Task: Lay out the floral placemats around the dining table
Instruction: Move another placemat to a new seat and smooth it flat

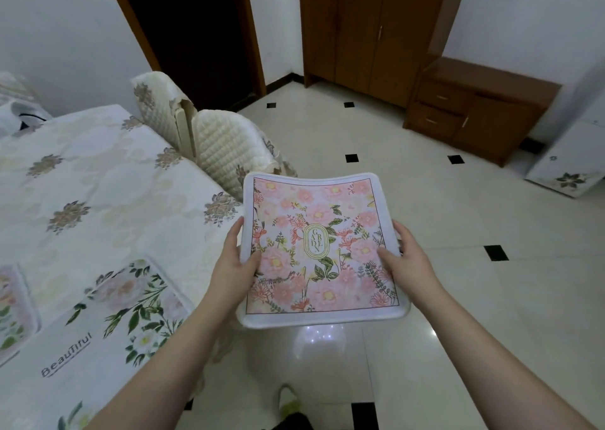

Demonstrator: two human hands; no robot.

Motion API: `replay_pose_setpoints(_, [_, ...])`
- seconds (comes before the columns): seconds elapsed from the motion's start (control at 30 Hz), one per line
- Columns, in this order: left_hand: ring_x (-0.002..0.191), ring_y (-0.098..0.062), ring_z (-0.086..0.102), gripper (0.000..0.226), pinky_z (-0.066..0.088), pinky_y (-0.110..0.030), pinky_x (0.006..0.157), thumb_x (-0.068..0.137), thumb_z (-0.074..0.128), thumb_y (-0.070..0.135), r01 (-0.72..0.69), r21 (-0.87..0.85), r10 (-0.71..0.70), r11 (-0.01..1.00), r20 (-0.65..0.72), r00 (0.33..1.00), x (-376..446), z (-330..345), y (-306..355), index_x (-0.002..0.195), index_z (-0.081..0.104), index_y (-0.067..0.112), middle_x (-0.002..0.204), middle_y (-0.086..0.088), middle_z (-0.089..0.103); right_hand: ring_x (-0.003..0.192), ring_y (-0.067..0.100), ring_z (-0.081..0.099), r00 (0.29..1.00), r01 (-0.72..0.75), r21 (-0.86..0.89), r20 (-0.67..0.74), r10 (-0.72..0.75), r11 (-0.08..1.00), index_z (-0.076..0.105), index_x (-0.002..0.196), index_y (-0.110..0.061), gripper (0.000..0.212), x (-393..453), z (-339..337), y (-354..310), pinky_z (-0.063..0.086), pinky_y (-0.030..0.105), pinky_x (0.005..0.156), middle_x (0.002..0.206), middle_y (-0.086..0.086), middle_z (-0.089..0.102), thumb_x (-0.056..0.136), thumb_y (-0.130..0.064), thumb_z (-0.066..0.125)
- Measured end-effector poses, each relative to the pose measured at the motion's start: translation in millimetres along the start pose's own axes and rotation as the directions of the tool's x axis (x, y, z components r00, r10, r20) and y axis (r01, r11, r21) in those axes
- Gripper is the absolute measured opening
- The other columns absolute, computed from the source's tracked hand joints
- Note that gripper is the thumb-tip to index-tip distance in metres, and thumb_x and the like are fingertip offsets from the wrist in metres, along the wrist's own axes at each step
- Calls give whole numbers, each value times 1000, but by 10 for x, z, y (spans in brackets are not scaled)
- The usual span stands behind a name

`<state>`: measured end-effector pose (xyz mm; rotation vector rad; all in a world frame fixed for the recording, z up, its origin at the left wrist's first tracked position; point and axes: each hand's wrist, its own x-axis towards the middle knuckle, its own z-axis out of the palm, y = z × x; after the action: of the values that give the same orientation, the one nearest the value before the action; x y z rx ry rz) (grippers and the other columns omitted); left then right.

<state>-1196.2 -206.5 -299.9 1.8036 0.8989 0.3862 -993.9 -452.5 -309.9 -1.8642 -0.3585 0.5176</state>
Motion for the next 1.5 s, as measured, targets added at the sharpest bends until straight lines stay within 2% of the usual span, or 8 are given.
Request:
replay_pose_setpoints(0.13, [93,-11,70,68,58,-33,70,97,57,25,13,15,-13,1000,-7,1000,378,45,-8,141,20,62,120,7,67,84,-3,68,1000,-12,-6,-4,12,1000,43,140,-38,56,325,84,-66,54,17,66,111,-18,66,93,-13,60])
replay_pose_setpoints(0.27, [92,-12,69,70,58,-40,75,97,57,20,6,31,-5,1000,-13,1000,828,101,-36,145,21,57,119,9,66,88,8,71,1000,-7,-22,-5,7,1000,45,139,-37,54,711,187,-158,60,35,77,114,-11,69,94,-11,58])
replay_pose_setpoints(0.4, [94,5,58,71,46,-22,76,95,59,22,-47,80,49,996,-23,999,1215,81,34,149,23,50,119,31,50,86,12,72,1000,-16,-42,-7,15,999,45,139,-35,52,1089,297,-328,61,40,77,111,-9,69,94,-10,57])
replay_pose_setpoints(0.6, [128,-18,52,72,43,-44,105,95,60,16,-74,60,74,995,-3,997,1798,7,97,154,25,36,150,7,45,86,2,70,999,-5,-29,-33,4,1000,44,140,-37,54,1534,430,-474,57,20,65,114,-12,68,94,-13,59])
replay_pose_setpoints(0.83, [108,-9,55,71,46,-25,80,95,61,23,-47,87,50,995,-37,998,2237,150,212,150,22,47,141,14,50,94,11,71,1000,-16,-40,-26,15,999,43,140,-40,55,2090,315,-548,59,44,82,114,-11,68,93,-16,60])
replay_pose_setpoints(0.97, [113,-13,59,70,51,-45,97,96,59,23,-18,17,19,1000,-22,1000,2514,339,337,148,21,51,136,15,52,92,10,71,1000,-9,-39,-14,8,999,42,140,-41,55,2498,241,-541,59,41,82,115,-12,68,93,-16,60])
replay_pose_setpoints(1.1, [115,-20,63,70,52,-53,96,96,59,20,7,-18,-8,1000,-9,1000,2889,554,521,145,22,55,139,5,57,88,7,71,1000,4,-16,20,-4,1000,44,139,-39,56,3011,91,-542,61,36,77,113,-12,68,93,-13,60])
replay_pose_setpoints(1.5, [123,-12,58,73,46,-47,105,92,63,15,44,-12,-45,999,-98,994,3659,1023,1212,150,29,41,142,9,53,85,11,72,989,7,7,145,-8,1000,46,138,-38,55,4431,-385,-633,61,37,73,109,-5,68,92,-16,64])
